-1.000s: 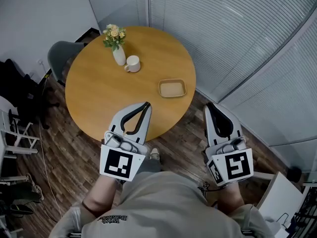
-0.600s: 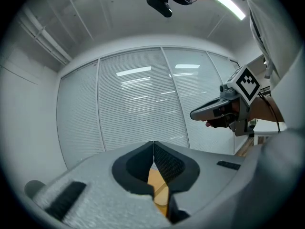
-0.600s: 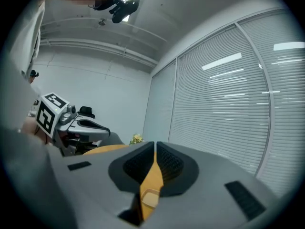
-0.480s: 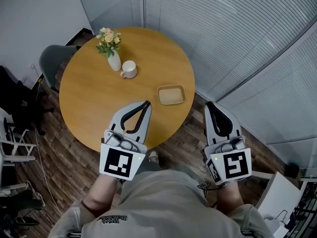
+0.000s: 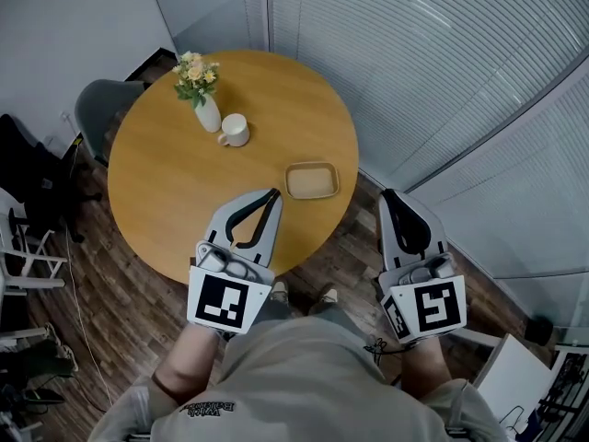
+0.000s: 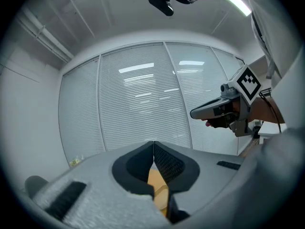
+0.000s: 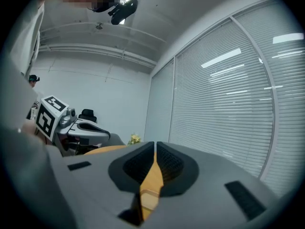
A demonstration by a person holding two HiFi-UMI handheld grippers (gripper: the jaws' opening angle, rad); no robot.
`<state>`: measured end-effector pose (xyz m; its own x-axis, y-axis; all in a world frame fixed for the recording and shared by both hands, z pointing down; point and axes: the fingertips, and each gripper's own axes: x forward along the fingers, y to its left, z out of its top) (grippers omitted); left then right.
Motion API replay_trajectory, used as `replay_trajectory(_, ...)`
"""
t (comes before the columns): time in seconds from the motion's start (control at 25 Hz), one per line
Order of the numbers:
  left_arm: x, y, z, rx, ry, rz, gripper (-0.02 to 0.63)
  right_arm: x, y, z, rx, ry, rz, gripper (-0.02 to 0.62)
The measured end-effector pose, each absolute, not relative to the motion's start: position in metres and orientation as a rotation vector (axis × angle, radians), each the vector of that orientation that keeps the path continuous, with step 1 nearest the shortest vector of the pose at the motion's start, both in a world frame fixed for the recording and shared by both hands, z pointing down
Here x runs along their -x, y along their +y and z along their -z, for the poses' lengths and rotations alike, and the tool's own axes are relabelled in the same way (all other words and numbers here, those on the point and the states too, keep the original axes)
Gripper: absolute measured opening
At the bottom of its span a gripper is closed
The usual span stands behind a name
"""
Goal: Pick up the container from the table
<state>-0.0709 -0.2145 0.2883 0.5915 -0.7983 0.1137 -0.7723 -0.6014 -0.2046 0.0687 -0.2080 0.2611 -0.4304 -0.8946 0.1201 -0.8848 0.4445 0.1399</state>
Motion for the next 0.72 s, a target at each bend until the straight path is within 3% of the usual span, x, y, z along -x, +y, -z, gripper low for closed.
replay_trajectory(0.6,0.068,-0.256,-0.310,2.726,1.511,0.268,0.020,-0.087,-0.261,-0.288,-1.509,-2.577,-0.047,0.038)
replay_trajectory(0.72,0.069,-0.272,-0.321,2.699,1.523,0.288,0.020,-0.087,-0.274,-0.305,-1.480,-2.558,-0.065,0.085)
